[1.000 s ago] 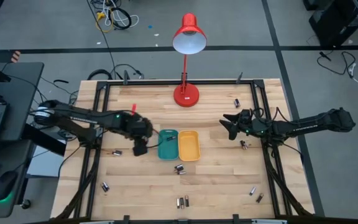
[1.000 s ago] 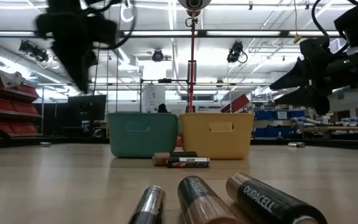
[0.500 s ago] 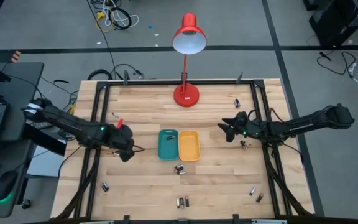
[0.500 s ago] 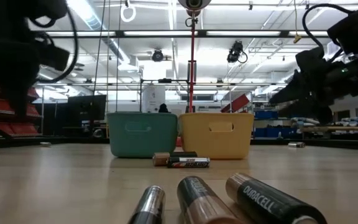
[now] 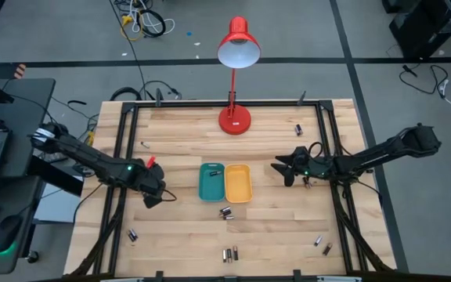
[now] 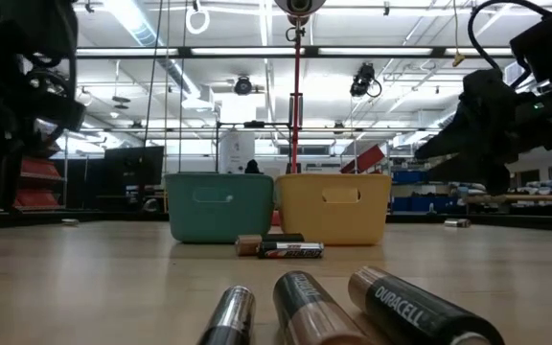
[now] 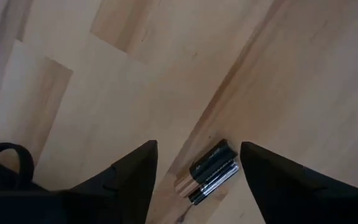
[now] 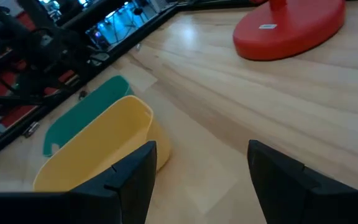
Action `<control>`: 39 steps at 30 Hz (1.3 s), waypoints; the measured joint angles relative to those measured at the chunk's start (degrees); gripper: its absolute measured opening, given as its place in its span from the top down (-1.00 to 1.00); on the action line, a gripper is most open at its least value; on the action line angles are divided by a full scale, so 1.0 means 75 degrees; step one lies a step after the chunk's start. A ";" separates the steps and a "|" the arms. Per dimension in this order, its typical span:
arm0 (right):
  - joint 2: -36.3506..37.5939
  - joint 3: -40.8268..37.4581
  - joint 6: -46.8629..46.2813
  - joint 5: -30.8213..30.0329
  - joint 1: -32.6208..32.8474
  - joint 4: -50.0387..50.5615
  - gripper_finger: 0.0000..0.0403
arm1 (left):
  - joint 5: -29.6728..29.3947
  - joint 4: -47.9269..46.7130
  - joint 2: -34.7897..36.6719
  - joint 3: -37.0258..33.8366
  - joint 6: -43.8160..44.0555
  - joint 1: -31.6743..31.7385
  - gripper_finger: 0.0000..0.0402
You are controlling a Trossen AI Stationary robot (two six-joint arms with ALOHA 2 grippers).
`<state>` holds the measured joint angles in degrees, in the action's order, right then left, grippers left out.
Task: Sort batteries
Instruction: Put the black battery into the blue bin
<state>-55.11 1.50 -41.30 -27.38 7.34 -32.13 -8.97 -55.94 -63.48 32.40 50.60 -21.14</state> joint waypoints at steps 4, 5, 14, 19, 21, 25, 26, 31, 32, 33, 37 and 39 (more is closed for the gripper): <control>-0.0213 0.0000 -0.0194 0.0000 0.0058 -0.0046 -0.17 | 0.0185 0.0450 0.0000 -0.0363 0.0141 -0.0150 -0.25; -0.0271 0.0000 -0.0236 -0.0002 0.0060 -0.0059 -0.16 | 0.0217 0.0513 0.0000 -0.0424 0.0140 -0.0172 -0.25; -0.0642 0.0000 -0.0348 -0.0008 0.0057 -0.0472 -0.16 | 0.0156 0.0632 -0.0003 -0.0787 -0.0034 -0.0239 -0.25; -0.0782 0.0000 -0.0344 -0.0009 0.0057 -0.0748 -0.15 | 0.0121 0.0949 0.0030 -0.1072 -0.0063 -0.0242 -0.25; -0.0803 0.0000 -0.0354 -0.0009 0.0057 -0.0807 -0.15 | 0.0060 0.0956 0.0015 -0.1072 -0.0108 -0.0242 -0.25; -0.0805 0.0000 -0.0359 -0.0008 0.0057 -0.0845 -0.15 | -0.0043 0.1116 0.0012 -0.1078 -0.0135 -0.0245 -0.21; -0.0805 0.0000 -0.0359 -0.0007 0.0057 -0.0870 -0.15 | -0.0046 0.1176 0.0013 -0.1083 -0.0140 -0.0245 -0.18; -0.0802 0.0000 -0.0350 -0.0006 0.0057 -0.1139 -0.14 | -0.0073 0.1454 0.0009 -0.1102 -0.0138 -0.0245 0.07; -0.0802 0.0000 -0.0347 -0.0007 0.0057 -0.1202 -0.14 | -0.0082 0.1495 0.0006 -0.1102 -0.0135 -0.0245 0.14; -0.0802 0.0000 -0.0344 -0.0007 0.0057 -0.1255 -0.14 | -0.0087 0.1524 0.0003 -0.1102 -0.0138 -0.0245 0.20; -0.0802 0.0000 -0.0336 -0.0007 0.0057 -0.1258 -0.14 | -0.0298 0.1633 -0.0002 -0.1104 -0.0134 -0.0245 0.43; -0.0802 0.0000 -0.0336 -0.0006 0.0057 -0.1255 -0.14 | -0.0480 0.1725 -0.0006 -0.1110 -0.0132 -0.0245 0.53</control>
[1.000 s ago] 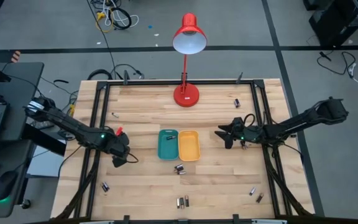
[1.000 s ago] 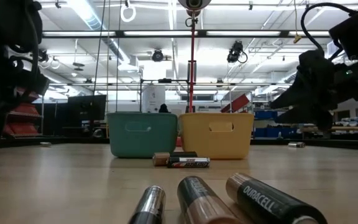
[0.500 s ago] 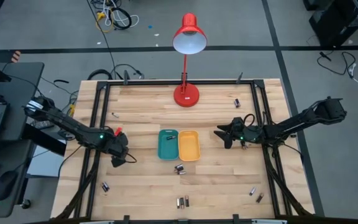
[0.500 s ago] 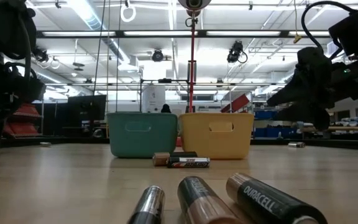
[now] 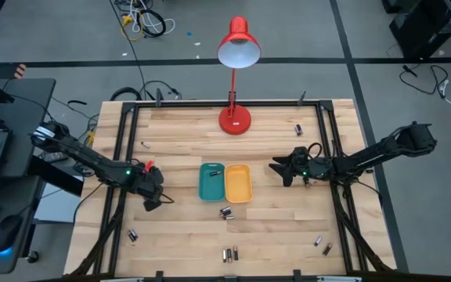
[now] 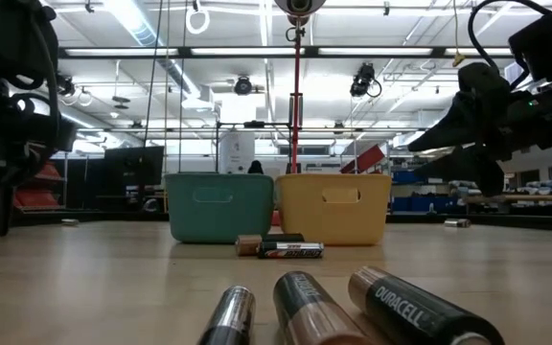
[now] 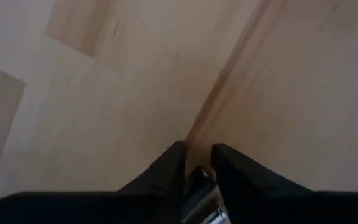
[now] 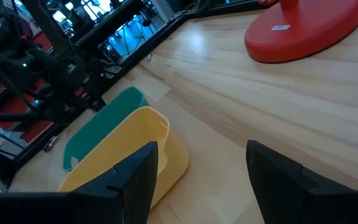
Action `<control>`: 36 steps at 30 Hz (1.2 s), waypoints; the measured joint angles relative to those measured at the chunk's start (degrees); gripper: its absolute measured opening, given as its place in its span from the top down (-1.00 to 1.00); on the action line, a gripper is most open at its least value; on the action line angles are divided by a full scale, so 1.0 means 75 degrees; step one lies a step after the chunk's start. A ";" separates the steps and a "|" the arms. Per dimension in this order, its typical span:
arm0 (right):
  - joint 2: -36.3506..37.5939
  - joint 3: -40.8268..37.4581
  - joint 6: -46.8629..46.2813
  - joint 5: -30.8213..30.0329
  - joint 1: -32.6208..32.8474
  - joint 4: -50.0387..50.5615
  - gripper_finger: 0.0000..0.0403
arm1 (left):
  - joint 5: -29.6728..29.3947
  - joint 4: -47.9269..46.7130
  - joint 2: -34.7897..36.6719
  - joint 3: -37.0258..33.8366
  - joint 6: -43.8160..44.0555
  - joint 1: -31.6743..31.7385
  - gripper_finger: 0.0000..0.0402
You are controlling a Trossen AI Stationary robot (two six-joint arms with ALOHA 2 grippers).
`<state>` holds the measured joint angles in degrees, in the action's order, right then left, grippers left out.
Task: Sort batteries
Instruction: Put the black battery into the blue bin
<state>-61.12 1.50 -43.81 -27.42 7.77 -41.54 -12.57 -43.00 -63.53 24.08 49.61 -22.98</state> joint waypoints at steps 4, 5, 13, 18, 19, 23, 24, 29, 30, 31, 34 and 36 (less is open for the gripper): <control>0.0000 0.0000 0.0000 0.0000 0.0000 0.0002 -0.13 | -0.0379 0.0189 -0.0006 -0.0005 -0.0003 0.0000 0.67; 0.0000 0.0000 0.0000 0.0000 0.0000 0.0000 -0.14 | -0.0450 0.0225 -0.0008 -0.0011 -0.0003 0.0002 0.69; 0.0000 0.0000 -0.0002 0.0000 -0.0003 0.0000 -0.13 | -0.0032 0.0223 -0.0015 0.0159 -0.0745 0.0014 0.68; 0.0000 0.0000 -0.0001 0.0000 -0.0003 0.0000 -0.13 | 0.0547 0.0036 -0.0012 0.0377 -0.1001 0.0012 0.53; 0.0000 0.0000 -0.0003 0.0000 -0.0003 0.0001 -0.13 | 0.0622 -0.0080 -0.0012 0.0402 -0.1003 0.0013 0.49; 0.0000 0.0000 -0.0023 0.0000 -0.0003 0.0000 -0.13 | 0.0817 -0.0381 -0.0009 0.0425 -0.1027 0.0012 0.41; 0.0000 0.0000 -0.0023 0.0000 -0.0003 0.0000 -0.12 | 0.0865 -0.0452 -0.0009 0.0425 -0.1083 0.0012 0.41; 0.0000 0.0000 -0.0166 0.0000 -0.0003 0.0003 -0.13 | 0.0978 -0.0449 -0.0007 0.0373 -0.1197 0.0009 0.41; 0.0000 0.0000 -0.0169 0.0000 -0.0003 0.0003 -0.13 | 0.0978 -0.0451 -0.0031 0.0330 -0.1220 0.0009 0.41; 0.0000 0.0000 -0.0169 0.0000 0.0007 0.0000 -0.12 | 0.0984 -0.0458 -0.0048 0.0280 -0.1257 0.0009 0.41; 0.0000 0.0000 -0.0169 0.0003 0.0078 0.0003 -0.13 | 0.1244 -0.0385 -0.0029 0.0149 -0.1321 0.0009 0.41; 0.0000 0.0000 -0.0169 0.0003 0.0108 0.0005 -0.13 | 0.1469 -0.0388 -0.0029 0.0129 -0.1181 0.0015 0.41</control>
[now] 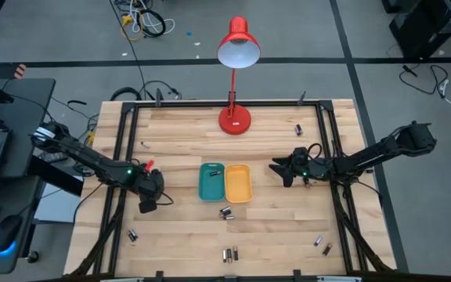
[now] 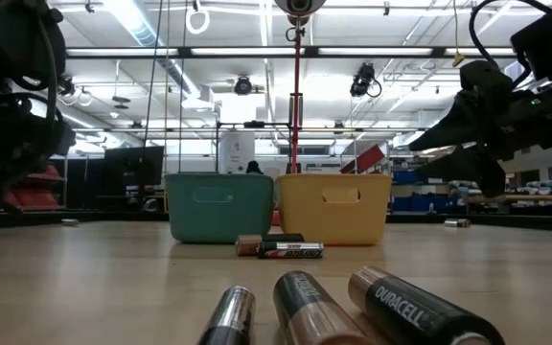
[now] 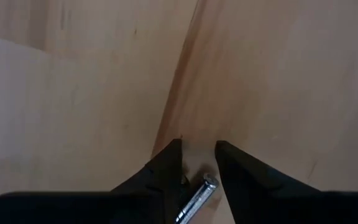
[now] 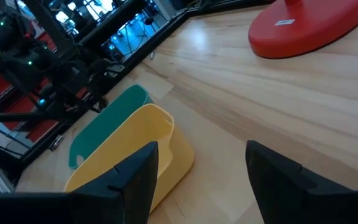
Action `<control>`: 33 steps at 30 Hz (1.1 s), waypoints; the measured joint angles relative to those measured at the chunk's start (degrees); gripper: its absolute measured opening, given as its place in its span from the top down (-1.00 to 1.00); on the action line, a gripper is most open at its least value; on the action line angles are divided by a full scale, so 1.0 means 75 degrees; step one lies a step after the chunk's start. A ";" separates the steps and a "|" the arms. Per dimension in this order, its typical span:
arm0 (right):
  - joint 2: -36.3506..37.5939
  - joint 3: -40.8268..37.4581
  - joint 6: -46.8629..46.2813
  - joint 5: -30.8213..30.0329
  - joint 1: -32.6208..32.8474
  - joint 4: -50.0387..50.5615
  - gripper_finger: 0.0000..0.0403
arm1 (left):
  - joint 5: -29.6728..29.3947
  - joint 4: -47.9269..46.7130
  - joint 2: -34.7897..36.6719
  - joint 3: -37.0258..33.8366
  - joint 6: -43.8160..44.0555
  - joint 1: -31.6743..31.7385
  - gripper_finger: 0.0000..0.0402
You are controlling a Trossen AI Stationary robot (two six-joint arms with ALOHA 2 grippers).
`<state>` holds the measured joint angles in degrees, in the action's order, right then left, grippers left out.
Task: Sort batteries
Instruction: Put the black battery into the blue bin
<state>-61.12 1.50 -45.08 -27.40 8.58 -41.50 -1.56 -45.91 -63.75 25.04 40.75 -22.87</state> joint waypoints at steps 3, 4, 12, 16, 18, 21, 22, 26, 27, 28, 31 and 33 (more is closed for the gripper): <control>0.0000 0.0000 0.0000 0.0000 -0.0003 0.0001 -0.13 | 0.0112 -0.0020 -0.0004 0.0033 0.0030 -0.0003 0.41; 0.0000 0.0000 -0.0003 0.0000 -0.0003 0.0001 -0.13 | 0.0108 -0.0024 -0.0003 0.0039 0.0037 -0.0003 0.41; 0.0000 0.0000 -0.0058 0.0000 -0.0003 0.0009 -0.13 | -0.0252 -0.0110 -0.0006 0.0036 0.0389 -0.0017 0.33; 0.0000 0.0000 -0.0127 0.0000 -0.0003 0.0012 -0.13 | -0.0286 -0.0214 -0.0009 0.0031 0.0791 -0.0017 0.22; 0.0000 0.0000 -0.0190 0.0000 -0.0003 0.0012 -0.13 | -0.0310 -0.0279 -0.0009 0.0031 0.0805 -0.0017 0.17; 0.0000 0.0000 -0.0198 0.0000 -0.0003 0.0012 -0.12 | -0.0410 -0.0335 -0.0009 0.0034 0.0808 -0.0004 0.11; 0.0000 0.0000 -0.0201 0.0000 -0.0003 0.0012 -0.12 | -0.0434 -0.0355 -0.0014 0.0058 0.0808 0.0004 0.10; 0.0000 0.0000 -0.0202 0.0000 -0.0003 0.0011 -0.12 | -0.0649 -0.0483 -0.0035 0.0300 0.0824 0.0039 0.09; 0.0000 0.0000 -0.0203 -0.0002 -0.0003 0.0009 -0.12 | -0.0712 -0.0460 -0.0032 0.0410 0.0815 0.0050 0.09; 0.0000 0.0000 -0.0204 -0.0027 -0.0003 0.0010 -0.12 | -0.0808 -0.0439 -0.0032 0.0524 0.0811 0.0050 0.09; 0.0000 0.0000 -0.0204 -0.0195 -0.0003 0.0009 -0.12 | -0.1011 -0.0968 -0.0026 0.0801 0.0782 0.0050 0.09; 0.0000 0.0000 -0.0240 -0.0223 -0.0003 0.0007 -0.11 | -0.1023 -0.1182 -0.0027 0.1013 0.0518 0.0050 0.09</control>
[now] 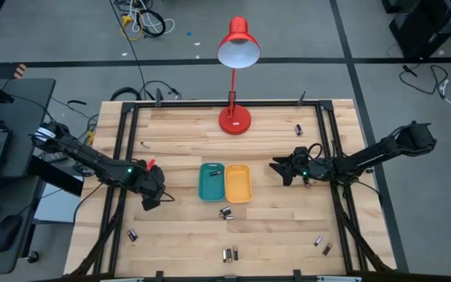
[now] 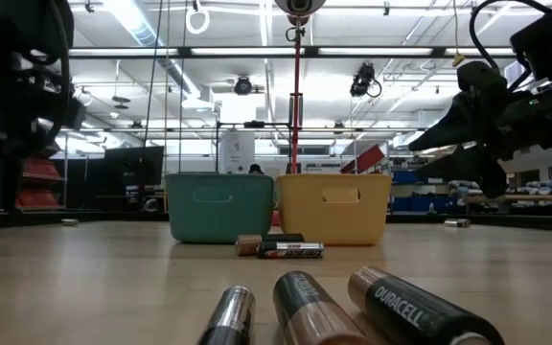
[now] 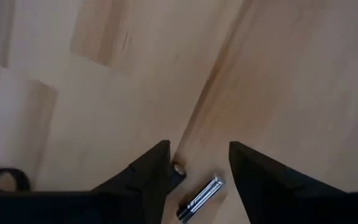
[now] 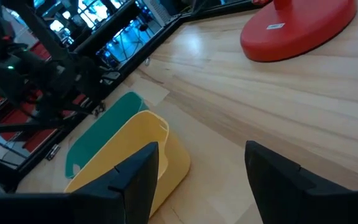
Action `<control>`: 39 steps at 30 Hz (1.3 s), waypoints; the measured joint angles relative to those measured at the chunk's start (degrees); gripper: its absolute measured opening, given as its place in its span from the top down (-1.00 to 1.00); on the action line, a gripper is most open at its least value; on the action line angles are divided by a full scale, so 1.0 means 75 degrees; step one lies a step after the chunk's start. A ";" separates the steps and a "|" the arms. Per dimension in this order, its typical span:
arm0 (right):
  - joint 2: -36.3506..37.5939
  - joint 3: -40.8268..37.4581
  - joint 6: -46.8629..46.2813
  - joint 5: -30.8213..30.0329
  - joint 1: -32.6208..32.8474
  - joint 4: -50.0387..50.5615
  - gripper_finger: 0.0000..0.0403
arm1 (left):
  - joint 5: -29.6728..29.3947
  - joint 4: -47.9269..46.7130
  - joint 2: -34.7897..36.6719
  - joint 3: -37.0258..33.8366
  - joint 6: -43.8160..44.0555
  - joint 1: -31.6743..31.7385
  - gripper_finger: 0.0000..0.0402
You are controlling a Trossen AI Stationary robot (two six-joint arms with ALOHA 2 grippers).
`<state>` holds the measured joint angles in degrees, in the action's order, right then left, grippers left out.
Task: Sort batteries
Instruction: Put the black battery into the blue bin
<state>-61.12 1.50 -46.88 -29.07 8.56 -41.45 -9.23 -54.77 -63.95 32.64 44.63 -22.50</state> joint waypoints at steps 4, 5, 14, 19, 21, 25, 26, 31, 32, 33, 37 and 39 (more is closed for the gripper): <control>0.0000 0.0000 -0.0017 -0.0001 0.0000 0.0000 -0.12 | 0.0024 -0.0716 0.0004 0.0281 -0.0505 0.0000 0.09; -0.0001 0.0000 -0.0014 -0.0001 0.0000 0.0004 -0.12 | 0.0021 -0.0749 0.0004 0.0333 -0.0501 0.0000 0.09; -0.0403 0.0000 -0.0026 -0.0217 0.0000 -0.0015 -0.11 | 0.0818 -0.0858 -0.0567 0.0012 0.0657 0.0006 0.10; -0.0791 0.0002 -0.0244 -0.0263 0.0000 -0.0042 -0.12 | 0.0918 -0.0895 -0.1029 0.0024 0.0504 0.0066 0.10; -0.0984 0.0003 -0.0300 -0.0263 0.0000 -0.0059 -0.12 | 0.0861 -0.0900 -0.1260 0.0024 0.0265 0.0065 0.10; -0.1428 0.0003 -0.0468 -0.0425 0.0000 -0.0061 -0.11 | 0.0781 -0.0864 -0.1766 0.0015 -0.0465 0.0148 0.10; -0.1534 0.0003 -0.0546 -0.0463 0.0000 -0.0064 -0.10 | 0.0744 -0.0861 -0.1889 0.0015 -0.0563 0.0188 0.10; -0.2022 0.0006 -0.0634 -0.0523 0.0000 -0.0220 -0.11 | 0.0576 -0.0874 -0.2188 0.0079 -0.0547 0.0370 0.10; -0.2110 0.0006 -0.0647 -0.0520 0.0000 -0.0324 -0.11 | 0.0532 -0.0885 -0.2188 0.0109 -0.0547 0.0400 0.10; -0.2190 0.0008 -0.0684 -0.0509 0.0000 -0.0418 -0.11 | 0.0432 -0.0898 -0.2196 0.0148 -0.0544 0.0424 0.10; -0.2460 0.0009 -0.0736 -0.0488 0.0000 -0.0727 -0.12 | -0.0118 -0.0917 -0.2176 0.0469 -0.0507 0.0540 0.10; -0.2582 0.0009 -0.0736 -0.0476 0.0000 -0.0934 -0.12 | -0.0470 -0.1121 -0.2177 0.0654 -0.0495 0.0604 0.10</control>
<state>-80.49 1.56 -52.40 -32.64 8.56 -48.46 -12.76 -63.18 -80.28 37.54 40.92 -17.97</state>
